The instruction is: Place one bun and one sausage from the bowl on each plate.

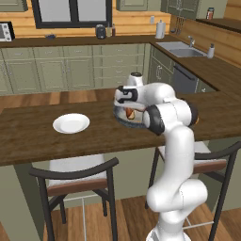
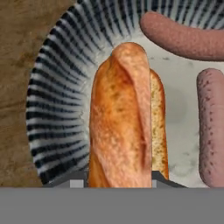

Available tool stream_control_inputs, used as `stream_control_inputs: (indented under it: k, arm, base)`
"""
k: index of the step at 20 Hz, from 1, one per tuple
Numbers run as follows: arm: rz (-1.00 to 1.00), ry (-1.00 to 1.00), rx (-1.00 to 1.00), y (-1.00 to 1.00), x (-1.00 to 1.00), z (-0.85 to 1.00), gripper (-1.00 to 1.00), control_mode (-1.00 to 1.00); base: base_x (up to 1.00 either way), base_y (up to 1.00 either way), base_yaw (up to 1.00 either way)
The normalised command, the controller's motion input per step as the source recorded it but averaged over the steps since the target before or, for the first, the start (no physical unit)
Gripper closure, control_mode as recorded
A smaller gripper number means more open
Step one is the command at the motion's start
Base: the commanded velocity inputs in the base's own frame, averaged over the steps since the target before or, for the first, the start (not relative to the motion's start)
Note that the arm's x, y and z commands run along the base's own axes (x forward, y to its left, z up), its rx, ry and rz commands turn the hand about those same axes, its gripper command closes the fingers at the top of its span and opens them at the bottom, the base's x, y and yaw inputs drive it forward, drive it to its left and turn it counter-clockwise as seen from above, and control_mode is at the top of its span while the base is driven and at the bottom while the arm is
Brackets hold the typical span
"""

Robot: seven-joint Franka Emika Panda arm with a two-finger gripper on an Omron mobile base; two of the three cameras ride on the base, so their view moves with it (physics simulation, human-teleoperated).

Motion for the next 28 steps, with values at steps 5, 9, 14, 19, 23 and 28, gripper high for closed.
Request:
stream_control_inputs:
  k: [5, 9, 14, 19, 23, 28]
  arm:
    - [0.12, -0.28, 0.07, 0.45, -0.26, 0.71, 1.00, -1.00]
    - [0.18, -0.30, 0.08, 0.36, -0.41, 0.76, 1.00, -1.00]
    - [0.29, -0.18, 0.01, 0.88, -0.66, 0.37, 1.00, -1.00]
    - [0.37, -0.01, -0.09, 1.00, -0.88, 0.23, 1.00, -1.00]
    - [0.28, 0.24, -0.32, 1.00, -0.12, 0.64, 1.00, -1.00]
    - [0.12, 0.12, -0.30, 0.87, 0.01, 0.09, 1.00, -1.00]
  base:
    - [0.00, 0.00, 0.00]
    - [0.00, 0.00, 0.00]
    - [0.00, 0.00, 0.00]
    - [0.00, 0.00, 0.00]
    - [0.00, 0.00, 0.00]
    - [0.00, 0.00, 0.00]
